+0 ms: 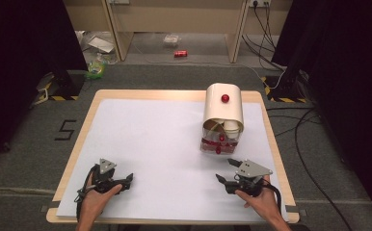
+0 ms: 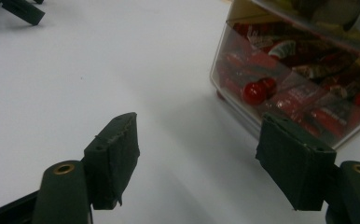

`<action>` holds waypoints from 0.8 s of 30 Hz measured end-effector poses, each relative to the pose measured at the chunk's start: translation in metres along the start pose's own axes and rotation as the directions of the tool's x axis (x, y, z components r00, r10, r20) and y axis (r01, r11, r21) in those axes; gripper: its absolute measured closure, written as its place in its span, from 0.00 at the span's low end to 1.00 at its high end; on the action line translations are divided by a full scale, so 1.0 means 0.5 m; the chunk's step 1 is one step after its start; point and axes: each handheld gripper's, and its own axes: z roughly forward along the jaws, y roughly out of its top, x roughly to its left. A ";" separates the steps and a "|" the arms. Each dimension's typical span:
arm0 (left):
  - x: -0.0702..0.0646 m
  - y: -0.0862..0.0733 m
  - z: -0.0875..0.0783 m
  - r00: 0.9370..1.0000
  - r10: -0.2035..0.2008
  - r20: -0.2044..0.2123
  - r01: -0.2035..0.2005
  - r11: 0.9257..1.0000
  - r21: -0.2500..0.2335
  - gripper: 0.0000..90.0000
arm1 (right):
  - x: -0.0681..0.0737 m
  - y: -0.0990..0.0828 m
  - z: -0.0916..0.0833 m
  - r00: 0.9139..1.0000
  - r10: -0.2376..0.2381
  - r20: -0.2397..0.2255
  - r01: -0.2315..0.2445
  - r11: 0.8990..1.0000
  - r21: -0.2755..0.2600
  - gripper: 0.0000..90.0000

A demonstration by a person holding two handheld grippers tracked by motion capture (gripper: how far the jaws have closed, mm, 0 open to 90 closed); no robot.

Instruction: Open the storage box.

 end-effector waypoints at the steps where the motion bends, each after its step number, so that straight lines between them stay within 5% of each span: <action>1: 0.000 0.000 0.000 1.000 0.000 0.000 0.000 1.000 0.000 0.14 | 0.001 0.007 0.006 1.000 -0.008 0.007 0.008 1.000 -0.016 0.34; 13: 0.000 0.000 0.000 1.000 0.000 0.000 0.000 1.000 0.000 0.14 | -0.002 0.035 0.033 0.995 -0.075 0.069 0.079 0.996 -0.052 0.38; 24: 0.000 0.000 0.000 1.000 0.000 0.000 0.000 1.000 0.000 0.14 | -0.011 0.046 0.053 0.992 -0.082 0.100 0.086 0.996 -0.037 0.43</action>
